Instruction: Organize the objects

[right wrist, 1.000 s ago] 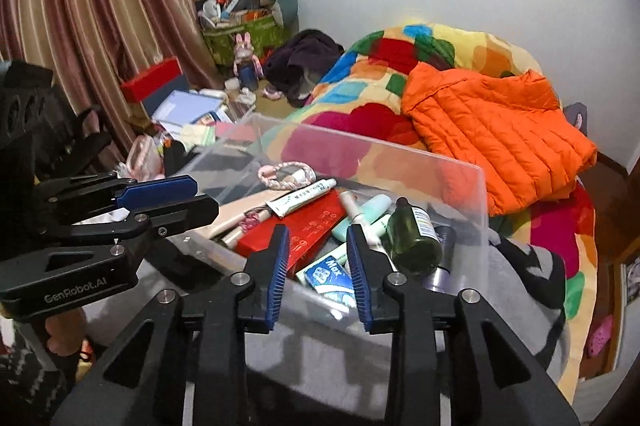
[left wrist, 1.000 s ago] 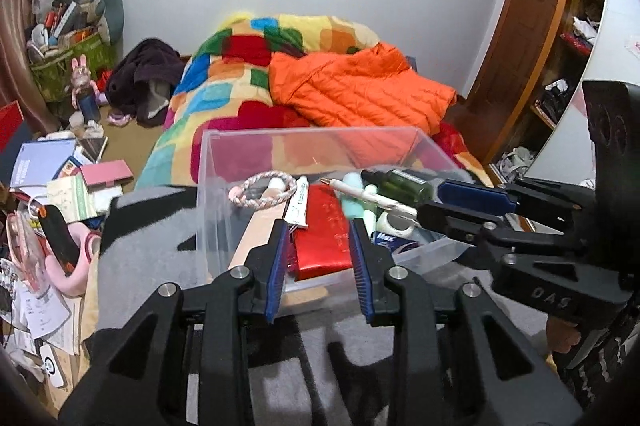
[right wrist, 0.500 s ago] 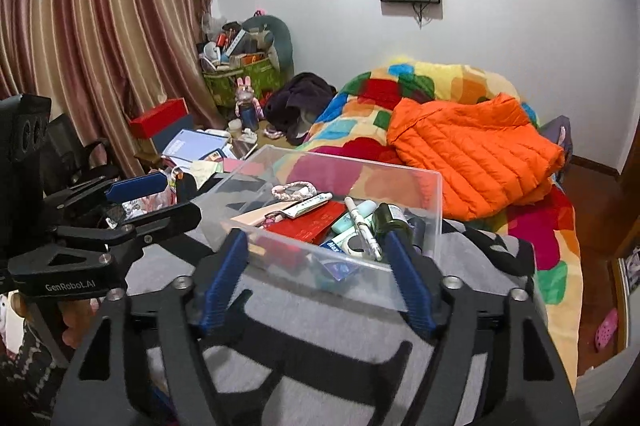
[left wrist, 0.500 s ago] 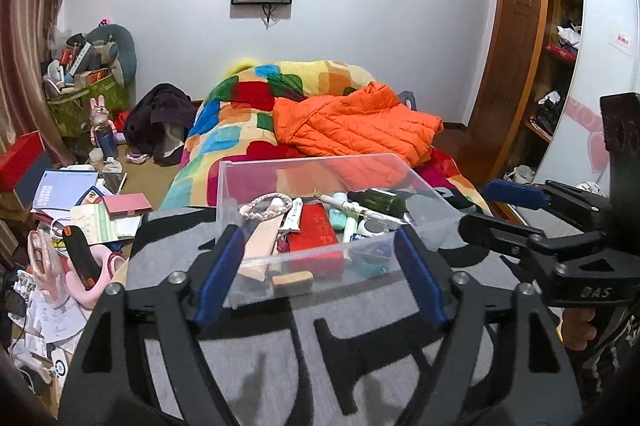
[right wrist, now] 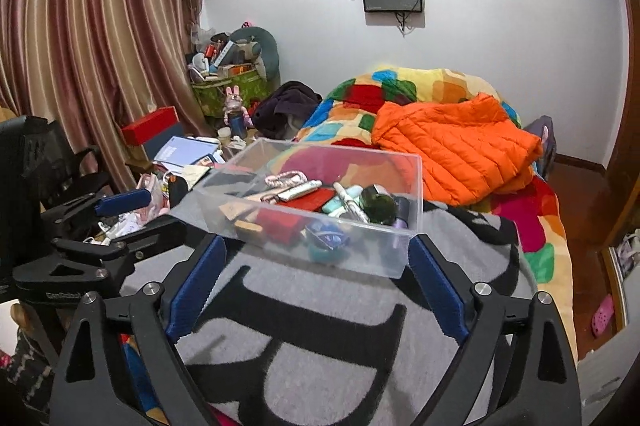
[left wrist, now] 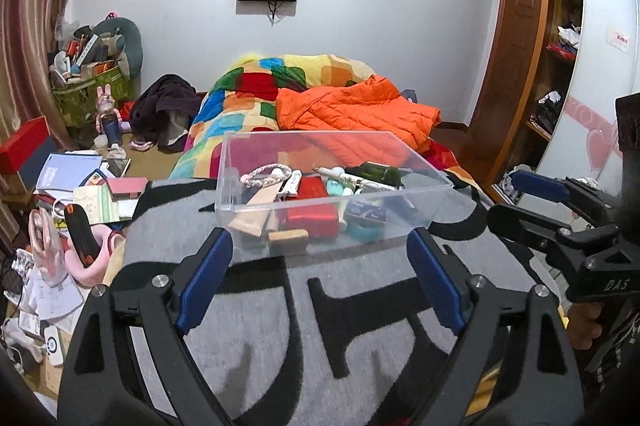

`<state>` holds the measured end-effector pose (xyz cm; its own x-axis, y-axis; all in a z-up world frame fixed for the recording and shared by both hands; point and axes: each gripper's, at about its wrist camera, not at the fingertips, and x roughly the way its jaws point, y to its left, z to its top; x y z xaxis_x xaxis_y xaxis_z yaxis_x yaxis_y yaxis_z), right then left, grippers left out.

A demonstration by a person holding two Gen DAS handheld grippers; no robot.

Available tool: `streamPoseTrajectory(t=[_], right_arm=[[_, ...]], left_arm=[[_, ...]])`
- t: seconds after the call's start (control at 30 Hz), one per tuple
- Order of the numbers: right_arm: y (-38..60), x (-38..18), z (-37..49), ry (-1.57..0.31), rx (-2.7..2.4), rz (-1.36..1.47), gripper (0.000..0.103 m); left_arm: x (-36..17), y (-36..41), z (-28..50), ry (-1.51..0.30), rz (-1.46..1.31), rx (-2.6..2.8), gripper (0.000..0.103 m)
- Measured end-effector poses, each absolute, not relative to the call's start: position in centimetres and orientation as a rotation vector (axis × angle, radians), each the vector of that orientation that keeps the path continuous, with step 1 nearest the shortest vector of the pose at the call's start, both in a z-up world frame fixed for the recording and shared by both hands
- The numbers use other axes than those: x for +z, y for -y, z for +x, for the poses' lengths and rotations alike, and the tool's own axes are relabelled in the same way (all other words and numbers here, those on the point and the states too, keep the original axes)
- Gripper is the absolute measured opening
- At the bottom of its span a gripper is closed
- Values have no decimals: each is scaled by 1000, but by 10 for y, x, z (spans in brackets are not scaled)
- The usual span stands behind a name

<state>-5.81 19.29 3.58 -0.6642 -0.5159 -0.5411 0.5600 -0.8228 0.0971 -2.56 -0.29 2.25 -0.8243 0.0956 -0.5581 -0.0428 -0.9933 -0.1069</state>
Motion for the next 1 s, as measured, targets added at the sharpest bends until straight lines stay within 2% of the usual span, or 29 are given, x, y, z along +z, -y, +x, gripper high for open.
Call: streamPoseTrajectory(t=[1.0], right_arm=[[-189,24,-61,-85,-2409,801,91]], left_arm=[[17,-1,-27,136,-931,2913,90]])
